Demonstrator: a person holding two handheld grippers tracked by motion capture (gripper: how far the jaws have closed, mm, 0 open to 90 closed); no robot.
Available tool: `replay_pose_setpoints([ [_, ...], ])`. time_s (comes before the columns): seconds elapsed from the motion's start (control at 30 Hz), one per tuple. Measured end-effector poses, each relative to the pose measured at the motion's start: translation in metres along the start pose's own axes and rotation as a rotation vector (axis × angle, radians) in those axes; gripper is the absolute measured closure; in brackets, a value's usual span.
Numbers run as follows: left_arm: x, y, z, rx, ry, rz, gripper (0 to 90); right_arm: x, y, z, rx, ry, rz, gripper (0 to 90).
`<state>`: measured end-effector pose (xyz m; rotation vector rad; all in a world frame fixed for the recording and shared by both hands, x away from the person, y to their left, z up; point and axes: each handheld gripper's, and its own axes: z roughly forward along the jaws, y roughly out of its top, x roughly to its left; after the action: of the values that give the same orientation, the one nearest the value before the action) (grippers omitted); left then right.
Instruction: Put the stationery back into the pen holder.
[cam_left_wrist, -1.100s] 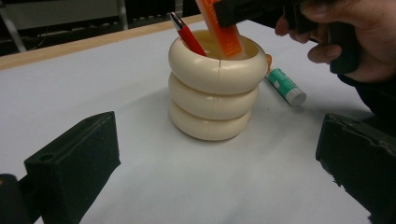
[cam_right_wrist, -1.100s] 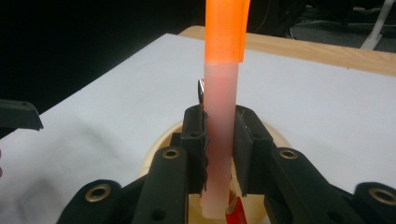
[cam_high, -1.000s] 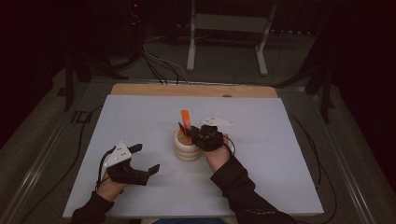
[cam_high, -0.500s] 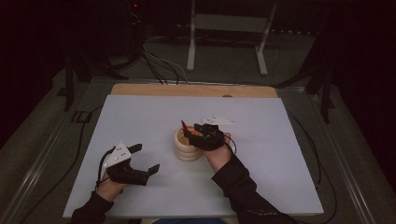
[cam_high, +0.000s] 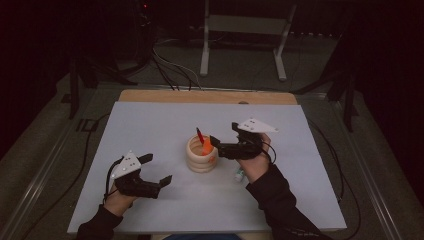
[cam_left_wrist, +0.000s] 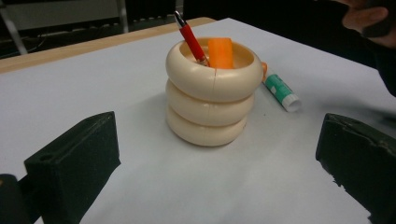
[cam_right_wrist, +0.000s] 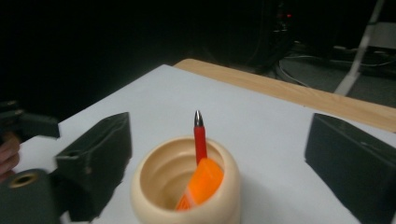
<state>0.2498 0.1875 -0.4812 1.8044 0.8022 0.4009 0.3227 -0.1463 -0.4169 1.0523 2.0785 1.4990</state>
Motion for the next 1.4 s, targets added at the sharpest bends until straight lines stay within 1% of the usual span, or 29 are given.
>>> replay_pose_setpoints([
  [0.03, -0.001, 0.002, 0.0, -0.003, -0.002, 0.0, 0.2, -0.003, -0.001, -0.004, -0.002, 0.023, 0.009, 4.8],
  [0.07, -0.001, 0.003, 0.0, -0.002, -0.001, 0.0, 0.2, -0.006, -0.003, -0.007, -0.003, 0.032, 0.017, 4.4],
  [0.13, -0.002, 0.006, 0.0, -0.004, -0.007, 0.001, 0.2, -0.011, -0.008, -0.014, 0.006, -0.003, 0.004, 3.9],
  [0.2, -0.004, 0.009, 0.0, -0.003, -0.01, 0.002, 0.2, -0.015, -0.013, -0.02, 0.005, -0.017, 0.005, 3.7],
  [0.27, -0.005, 0.01, 0.002, 0.001, -0.014, 0.007, 0.2, -0.02, -0.017, -0.027, -0.014, -0.013, 0.014, 3.3],
  [0.33, -0.008, 0.012, 0.002, 0.005, -0.013, 0.017, 0.2, -0.023, -0.021, -0.033, -0.028, -0.008, 0.012, 3.1],
  [0.37, -0.009, 0.014, 0.002, 0.002, -0.011, 0.017, 0.2, -0.025, -0.023, -0.037, -0.032, -0.007, 0.009, 3.1],
  [0.43, -0.011, 0.016, 0.002, -0.008, -0.02, 0.013, 0.2, -0.027, -0.027, -0.043, -0.04, -0.008, -0.003, 3.1],
  [0.53, -0.014, 0.022, 0.002, -0.016, -0.021, 0.024, 0.2, -0.03, -0.032, -0.052, -0.051, -0.008, -0.009, 3.2],
  [0.57, -0.015, 0.024, 0.003, -0.019, -0.024, 0.019, 0.2, -0.031, -0.034, -0.055, -0.058, -0.001, -0.006, 3.3],
  [0.67, -0.017, 0.028, 0.006, -0.027, -0.027, 0.021, 0.2, -0.035, -0.039, -0.062, -0.066, -0.012, -0.004, 3.9],
  [0.77, -0.021, 0.032, 0.011, -0.027, -0.037, 0.019, 0.2, -0.038, -0.043, -0.067, -0.071, -0.017, 0.009, 3.9],
  [0.87, -0.024, 0.035, 0.015, -0.023, -0.049, 0.029, 0.2, -0.04, -0.044, -0.071, -0.07, -0.03, 0.01, 3.9],
  [0.93, -0.029, 0.04, 0.019, -0.024, -0.07, 0.038, 0.2, -0.045, -0.046, -0.077, -0.077, -0.033, 0.012, 3.9],
  [1.03, -0.034, 0.046, 0.024, -0.027, -0.088, 0.046, 0.2, -0.048, -0.047, -0.081, -0.079, -0.048, 0.017, 3.9],
  [1.07, -0.036, 0.048, 0.026, -0.027, -0.09, 0.048, 0.2, -0.05, -0.047, -0.082, -0.085, -0.046, 0.024, 3.9],
  [1.13, -0.041, 0.051, 0.031, -0.026, -0.099, 0.057, 0.2, -0.052, -0.047, -0.084, -0.084, -0.061, 0.028, 3.9],
  [1.17, -0.043, 0.053, 0.033, -0.028, -0.098, 0.061, 0.2, -0.053, -0.046, -0.085, -0.089, -0.057, 0.033, 3.9],
  [1.2, -0.045, 0.054, 0.036, -0.025, -0.1, 0.063, 0.2, -0.054, -0.046, -0.085, -0.088, -0.064, 0.033, 4.0],
  [1.27, -0.048, 0.057, 0.041, -0.023, -0.114, 0.067, 0.2, -0.056, -0.045, -0.087, -0.094, -0.062, 0.037, 4.0],
  [1.4, -0.055, 0.06, 0.051, -0.011, -0.143, 0.064, 0.2, -0.058, -0.044, -0.089, -0.095, -0.077, 0.035, 4.0],
])
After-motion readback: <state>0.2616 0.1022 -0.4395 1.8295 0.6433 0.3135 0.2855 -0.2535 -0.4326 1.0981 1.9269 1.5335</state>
